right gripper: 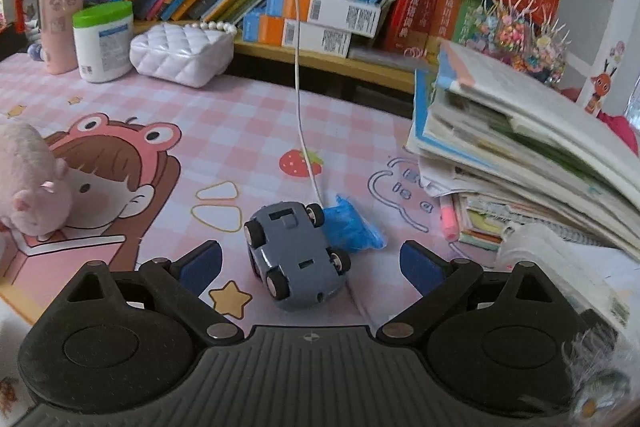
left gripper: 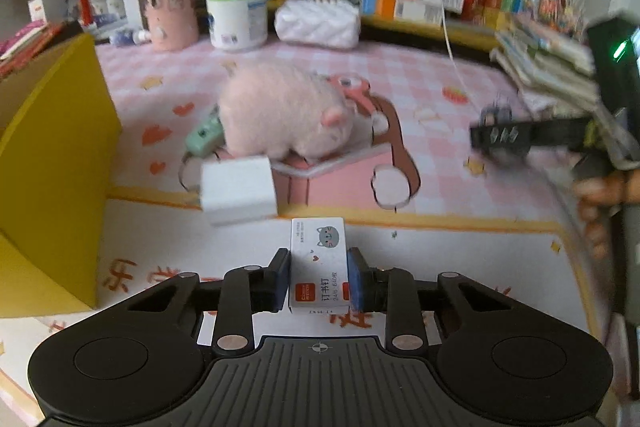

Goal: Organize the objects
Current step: 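Grasp and lift the white medicine box with the left tool while the right tool grasps the grey car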

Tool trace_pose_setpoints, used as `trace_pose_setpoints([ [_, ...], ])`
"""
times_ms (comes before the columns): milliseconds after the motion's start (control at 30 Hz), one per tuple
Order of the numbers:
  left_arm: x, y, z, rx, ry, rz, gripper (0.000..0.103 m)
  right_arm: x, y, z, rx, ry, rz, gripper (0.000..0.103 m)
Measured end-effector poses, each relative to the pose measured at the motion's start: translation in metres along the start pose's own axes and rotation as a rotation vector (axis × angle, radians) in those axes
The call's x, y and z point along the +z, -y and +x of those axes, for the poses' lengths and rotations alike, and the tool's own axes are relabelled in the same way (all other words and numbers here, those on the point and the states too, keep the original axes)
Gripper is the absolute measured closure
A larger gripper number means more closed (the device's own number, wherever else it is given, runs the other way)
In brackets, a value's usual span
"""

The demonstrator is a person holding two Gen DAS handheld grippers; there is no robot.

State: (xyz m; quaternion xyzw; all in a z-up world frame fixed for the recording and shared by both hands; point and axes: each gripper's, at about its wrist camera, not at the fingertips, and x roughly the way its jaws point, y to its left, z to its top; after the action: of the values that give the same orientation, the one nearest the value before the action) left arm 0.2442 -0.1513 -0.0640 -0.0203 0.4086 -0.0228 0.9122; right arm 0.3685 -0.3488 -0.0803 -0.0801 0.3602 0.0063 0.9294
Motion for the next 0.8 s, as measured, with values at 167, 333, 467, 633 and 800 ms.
trace_pose_setpoints([
  [167,0.002,-0.012,-0.018,0.013,0.049,-0.030,0.075,0.000,0.000,0.017,0.003,-0.030,0.026,0.016],
  [333,-0.001,-0.025,-0.029,0.032,0.063,-0.055,0.075,0.002,-0.001,0.021,0.039,-0.064,0.066,0.062],
  [467,-0.003,-0.032,-0.037,0.043,0.081,-0.072,0.075,0.003,-0.006,0.004,0.035,-0.037,0.076,0.062],
  [633,-0.006,-0.039,-0.047,0.041,0.104,-0.092,0.075,0.004,-0.013,-0.036,0.080,0.032,0.102,0.062],
  [800,-0.009,-0.044,-0.058,0.031,0.133,-0.102,0.075,-0.004,-0.026,-0.078,0.156,0.055,0.117,0.062],
])
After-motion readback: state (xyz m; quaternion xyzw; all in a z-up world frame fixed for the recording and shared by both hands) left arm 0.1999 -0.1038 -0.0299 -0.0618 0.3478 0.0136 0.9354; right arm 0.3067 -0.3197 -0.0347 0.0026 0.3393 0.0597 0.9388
